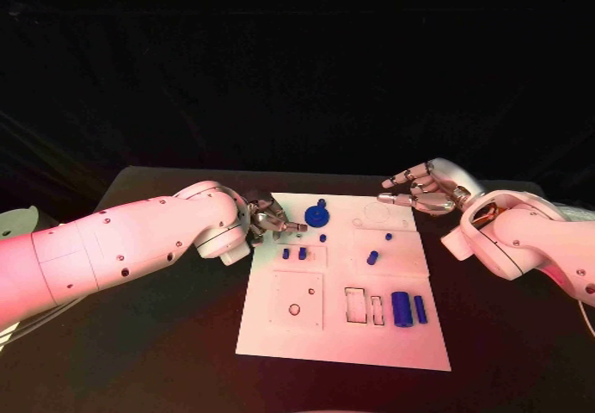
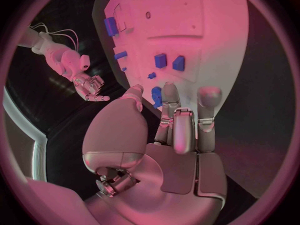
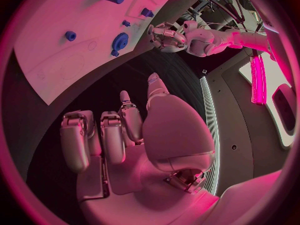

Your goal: Assemble the parts on the task board

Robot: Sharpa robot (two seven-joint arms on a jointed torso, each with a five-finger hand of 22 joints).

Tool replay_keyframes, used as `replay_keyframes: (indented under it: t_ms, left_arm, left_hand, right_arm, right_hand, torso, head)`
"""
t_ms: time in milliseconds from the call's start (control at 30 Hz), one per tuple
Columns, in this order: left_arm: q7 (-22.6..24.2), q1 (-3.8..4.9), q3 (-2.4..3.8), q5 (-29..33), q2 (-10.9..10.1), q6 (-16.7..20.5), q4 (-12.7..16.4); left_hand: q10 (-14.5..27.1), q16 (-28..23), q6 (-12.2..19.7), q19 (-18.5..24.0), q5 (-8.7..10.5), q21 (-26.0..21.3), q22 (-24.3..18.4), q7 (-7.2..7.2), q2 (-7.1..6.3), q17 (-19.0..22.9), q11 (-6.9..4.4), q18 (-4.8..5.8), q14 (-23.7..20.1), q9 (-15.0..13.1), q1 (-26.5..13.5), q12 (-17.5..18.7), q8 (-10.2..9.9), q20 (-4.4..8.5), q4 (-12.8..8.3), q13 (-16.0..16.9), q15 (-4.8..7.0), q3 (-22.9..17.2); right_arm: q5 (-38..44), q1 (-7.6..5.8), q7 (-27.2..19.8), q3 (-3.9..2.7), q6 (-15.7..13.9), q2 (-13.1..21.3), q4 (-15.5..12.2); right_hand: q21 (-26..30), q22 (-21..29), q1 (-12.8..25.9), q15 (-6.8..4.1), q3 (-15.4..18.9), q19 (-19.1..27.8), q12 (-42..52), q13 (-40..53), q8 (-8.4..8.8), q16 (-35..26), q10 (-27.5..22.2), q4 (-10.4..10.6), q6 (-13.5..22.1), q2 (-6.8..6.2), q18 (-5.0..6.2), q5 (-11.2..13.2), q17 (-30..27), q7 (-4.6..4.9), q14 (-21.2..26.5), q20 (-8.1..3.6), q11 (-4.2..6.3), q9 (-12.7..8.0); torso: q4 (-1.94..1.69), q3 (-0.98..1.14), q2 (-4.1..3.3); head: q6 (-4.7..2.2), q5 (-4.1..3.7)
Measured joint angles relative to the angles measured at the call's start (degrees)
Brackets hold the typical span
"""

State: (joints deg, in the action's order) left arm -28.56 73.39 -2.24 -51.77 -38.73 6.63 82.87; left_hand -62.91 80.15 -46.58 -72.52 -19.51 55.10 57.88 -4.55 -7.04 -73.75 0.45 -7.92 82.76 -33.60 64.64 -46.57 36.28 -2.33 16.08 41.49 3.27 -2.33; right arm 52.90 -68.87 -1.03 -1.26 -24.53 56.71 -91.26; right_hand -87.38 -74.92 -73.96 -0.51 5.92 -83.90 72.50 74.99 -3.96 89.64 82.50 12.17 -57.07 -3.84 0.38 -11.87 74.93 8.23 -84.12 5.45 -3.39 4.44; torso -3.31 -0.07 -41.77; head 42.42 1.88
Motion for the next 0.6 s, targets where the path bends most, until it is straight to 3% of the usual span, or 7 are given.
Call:
replay_keyframes:
  t_ms: [133,200,233,300,400,533,600]
  left_arm:
    - [6.8,0.03,-0.35,1.3,0.9,4.0,-0.9]
    - [10.2,0.03,-0.68,0.9,1.6,5.1,-1.4]
    - [11.7,0.01,-0.82,0.3,2.0,5.6,-1.7]
    - [15.2,-0.04,-1.12,-1.9,3.0,6.3,-2.3]
    - [19.0,-0.22,-1.44,-6.3,4.5,6.9,-3.3]
    - [22.1,-0.56,-1.69,-12.4,6.2,7.2,-4.8]
    - [22.8,-0.7,-1.74,-15.0,7.0,7.3,-5.6]
  left_hand:
    - [10.0,-22.4,6.0,9.5,-0.19,-16.2,-12.1,-3.64,1.1,20.7,3.53,-1.01,-15.2,2.9,11.7,7.4,-3.3,-2.44,-4.3,-5.0,-3.04,-3.6]
    - [12.3,-27.9,6.6,10.6,-0.43,-19.3,-14.3,-4.27,1.05,25.8,4.28,-1.02,-18.6,5.3,17.4,11.3,-5.4,-3.09,-6.8,-8.5,-3.86,-6.7]
    - [12.2,-29.3,5.9,10.4,-0.13,-20.4,-15.3,-4.44,0.11,27.4,4.46,-2.03,-18.7,7.7,19.0,13.9,-7.4,-3.45,-7.4,-11.4,-3.95,-8.4]
    - [10.7,-30.0,3.7,9.2,2.79,-21.1,-16.1,-4.27,-0.64,28.8,4.05,-2.39,-18.0,10.8,20.9,16.7,-10.0,-3.56,-8.2,-15.1,-3.78,-10.6]
    - [7.9,-23.2,-0.4,5.3,7.87,-20.4,-16.3,-3.65,-1.81,23.5,3.83,-2.39,-11.1,15.8,22.1,21.4,-14.6,-3.29,-8.9,-21.0,-3.38,-13.4]
    - [5.7,-13.1,-3.8,1.0,9.9,-17.8,-14.8,-3.27,-2.99,14.0,3.9,-2.39,-4.3,19.4,20.9,25.2,-18.1,-3.16,-8.9,-25.8,-3.09,-14.8]
    - [4.7,-6.5,-5.1,-3.7,10.31,-8.9,-7.3,-3.21,-3.73,6.9,3.82,-1.33,-0.5,20.7,20.2,26.5,-19.5,-3.03,-8.9,-27.5,-3.07,-14.8]
  right_arm:
    - [0.0,0.01,0.0,0.0,0.0,0.0,0.1]
    - [0.0,0.02,0.0,0.0,0.0,-0.1,0.1]
    - [0.0,0.03,0.0,0.0,0.0,-0.1,0.1]
    - [0.0,0.05,0.0,0.0,0.0,-0.2,0.1]
    - [0.0,0.1,0.0,0.0,0.0,-0.2,0.2]
    - [0.0,0.17,0.0,0.01,0.0,-0.3,0.2]
    - [0.0,0.18,0.0,0.01,0.0,-0.4,0.2]
  right_hand:
    - [0.0,0.0,0.0,0.0,0.0,0.0,0.0,0.0,0.0,0.0,0.0,0.0,0.0,0.0,0.0,0.0,0.0,0.0,0.0,0.0,0.0,0.0]
    - [0.0,0.0,0.0,0.0,0.0,0.0,0.0,0.0,0.0,0.0,0.0,0.0,0.0,0.0,0.0,0.0,0.0,0.0,0.0,0.0,0.0,0.0]
    - [0.0,0.0,0.0,0.0,0.0,0.0,0.0,0.0,0.0,0.0,0.0,0.0,0.0,0.0,0.0,0.0,0.0,0.0,0.0,0.0,0.0,0.0]
    - [0.0,0.0,0.0,0.0,0.0,0.0,0.0,0.0,0.0,0.0,0.0,0.0,0.0,0.0,0.0,0.0,0.0,0.0,0.0,0.0,0.0,0.0]
    - [0.0,0.0,0.0,0.0,0.0,0.0,0.0,0.0,0.0,0.0,0.0,0.0,0.0,0.0,0.0,0.0,0.0,0.0,0.0,0.0,0.0,0.0]
    - [0.0,0.0,0.0,0.0,0.0,0.0,0.0,0.0,0.0,0.0,0.0,0.0,0.0,0.0,0.0,0.0,0.0,0.0,0.0,0.0,0.0,0.0]
    - [0.0,0.0,0.0,0.0,0.0,0.0,0.0,0.0,0.0,0.0,0.0,0.0,0.0,0.0,0.0,0.0,0.0,0.0,0.0,0.0,0.0,0.0]
  torso:
    - [-0.02,0.01,0.02]
    - [-0.01,0.01,0.01]
    - [0.0,0.0,0.0]
    - [0.05,-0.01,-0.03]
    - [0.12,-0.02,-0.07]
    - [0.12,-0.02,-0.07]
    - [0.12,-0.02,-0.08]
  head:
    - [-0.24,-0.21]
    - [-0.32,-0.29]
    - [-0.35,-0.37]
    - [-0.41,-0.51]
    - [-0.52,-0.7]
    - [-0.57,-0.87]
    - [-0.6,-0.95]
